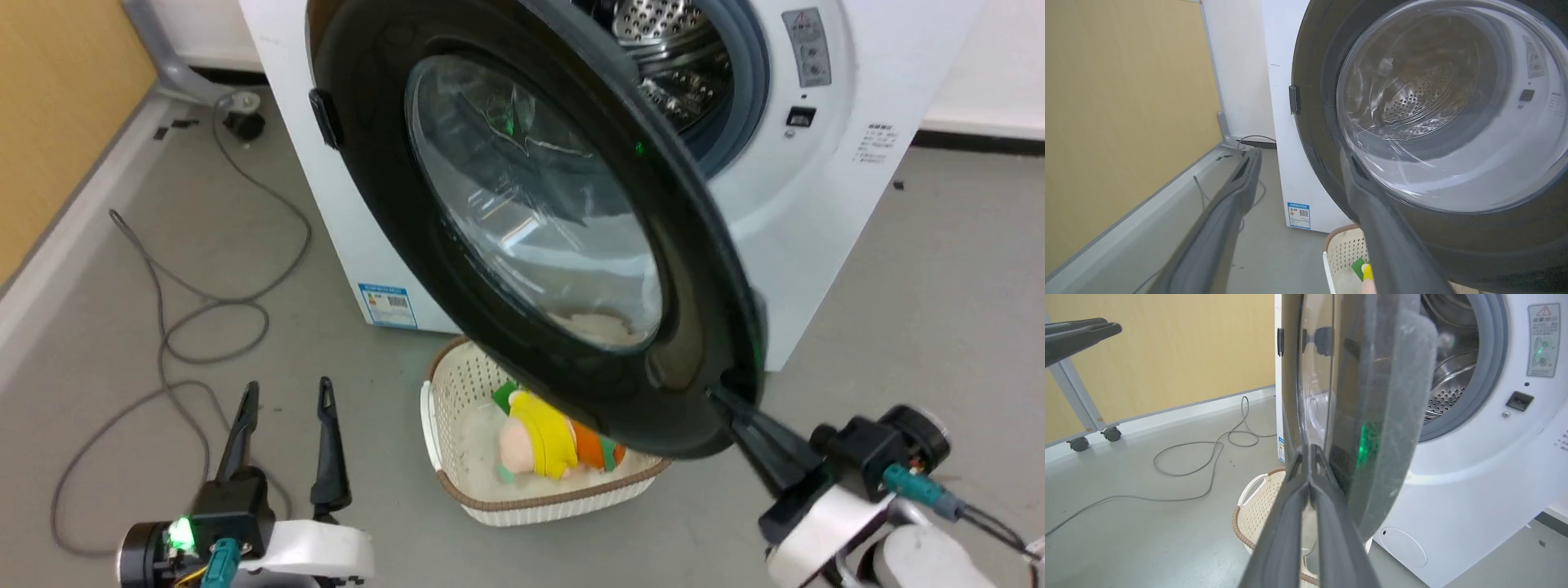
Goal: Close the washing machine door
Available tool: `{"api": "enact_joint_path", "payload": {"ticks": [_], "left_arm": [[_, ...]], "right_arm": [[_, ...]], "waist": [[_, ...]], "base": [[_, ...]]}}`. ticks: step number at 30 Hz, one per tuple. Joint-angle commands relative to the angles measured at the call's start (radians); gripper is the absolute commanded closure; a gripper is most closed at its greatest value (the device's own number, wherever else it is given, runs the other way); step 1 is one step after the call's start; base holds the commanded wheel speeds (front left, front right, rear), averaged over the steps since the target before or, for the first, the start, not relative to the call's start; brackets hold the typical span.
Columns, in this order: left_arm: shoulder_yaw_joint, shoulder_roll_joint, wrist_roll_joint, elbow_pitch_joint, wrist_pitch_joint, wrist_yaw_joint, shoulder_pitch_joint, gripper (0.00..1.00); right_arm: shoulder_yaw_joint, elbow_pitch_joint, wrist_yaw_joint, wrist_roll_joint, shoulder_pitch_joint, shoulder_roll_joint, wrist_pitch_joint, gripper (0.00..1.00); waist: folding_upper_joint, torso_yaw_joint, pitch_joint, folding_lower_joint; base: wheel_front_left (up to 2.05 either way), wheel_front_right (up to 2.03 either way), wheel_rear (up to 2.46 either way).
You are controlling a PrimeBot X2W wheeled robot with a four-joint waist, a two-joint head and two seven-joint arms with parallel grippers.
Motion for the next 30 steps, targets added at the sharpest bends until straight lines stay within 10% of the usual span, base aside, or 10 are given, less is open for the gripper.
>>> {"api": "enact_joint_path", "payload": {"ticks": [1,30], "left_arm": [[0.000,-0.008,0.010,0.002,-0.005,-0.011,-0.023,0.00],[-0.037,-0.068,0.005,-0.017,-0.005,-0.034,-0.218,0.00]], "right_arm": [[-0.036,0.023,-0.002,-0.012,-0.035,0.010,-0.003,1.00],[-0.375,0.348,-0.002,-0.135,-0.591,-0.011,-0.003,1.00]], "waist": [[-0.0001,-0.001,0.025,0.0000],[-0.0001,0.077,0.344,0.0000]], "base": [[0.00,0.00,0.00],[0.00,0.00,0.00]]}}
